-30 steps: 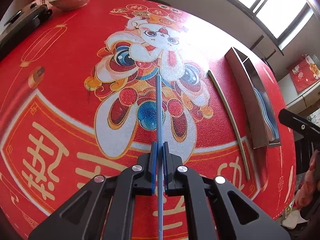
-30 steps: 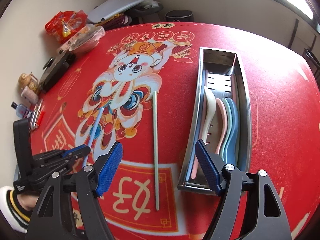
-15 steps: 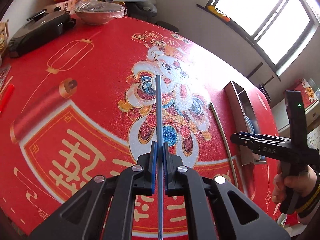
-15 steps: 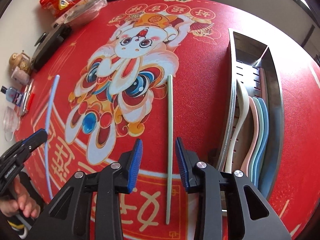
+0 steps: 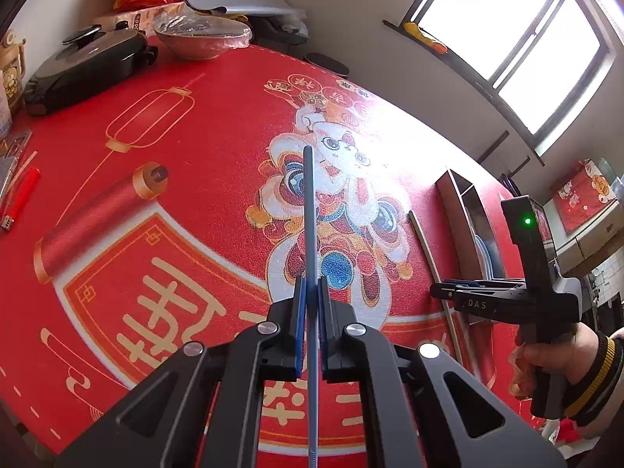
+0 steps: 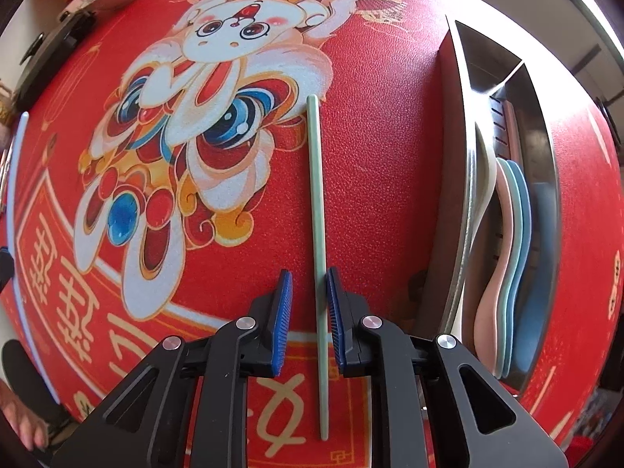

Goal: Organize utensils
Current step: 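Grasp the pale green chopstick with the right gripper while the left holds the blue chopstick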

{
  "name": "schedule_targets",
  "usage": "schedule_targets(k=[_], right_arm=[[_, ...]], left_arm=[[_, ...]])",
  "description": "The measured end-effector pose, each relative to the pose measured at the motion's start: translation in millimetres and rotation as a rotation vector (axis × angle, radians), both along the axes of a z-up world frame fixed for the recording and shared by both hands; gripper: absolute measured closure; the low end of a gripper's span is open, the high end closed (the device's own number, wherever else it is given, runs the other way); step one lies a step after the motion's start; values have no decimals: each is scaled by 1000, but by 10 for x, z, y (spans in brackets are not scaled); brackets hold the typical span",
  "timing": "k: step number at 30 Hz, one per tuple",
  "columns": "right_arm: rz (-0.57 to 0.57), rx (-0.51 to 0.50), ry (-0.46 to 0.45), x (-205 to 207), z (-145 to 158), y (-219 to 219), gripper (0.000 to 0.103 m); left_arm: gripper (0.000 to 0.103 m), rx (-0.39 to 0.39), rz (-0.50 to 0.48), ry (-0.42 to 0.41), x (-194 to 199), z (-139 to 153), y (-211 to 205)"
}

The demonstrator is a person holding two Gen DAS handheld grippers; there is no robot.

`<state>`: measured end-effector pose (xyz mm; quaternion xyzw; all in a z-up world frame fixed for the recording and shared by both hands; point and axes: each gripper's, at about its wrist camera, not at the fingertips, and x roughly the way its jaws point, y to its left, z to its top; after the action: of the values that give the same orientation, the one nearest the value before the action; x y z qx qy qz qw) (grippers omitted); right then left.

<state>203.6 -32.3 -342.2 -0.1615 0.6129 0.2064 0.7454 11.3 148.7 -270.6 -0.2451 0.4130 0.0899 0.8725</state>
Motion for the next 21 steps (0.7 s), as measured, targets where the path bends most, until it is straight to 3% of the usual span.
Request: schedule_targets(k=[5, 10, 21], right_arm=[[-16, 30, 11, -127, -11, -61, 97], [-39, 106, 30, -281, -8, -154, 97], [-84, 341, 41, -450, 335, -522, 97]], left_arm=[[98, 0, -10, 0, 7, 7, -13], [98, 3, -27, -1, 27, 14, -51], [97, 9, -70, 0, 176, 28, -195]])
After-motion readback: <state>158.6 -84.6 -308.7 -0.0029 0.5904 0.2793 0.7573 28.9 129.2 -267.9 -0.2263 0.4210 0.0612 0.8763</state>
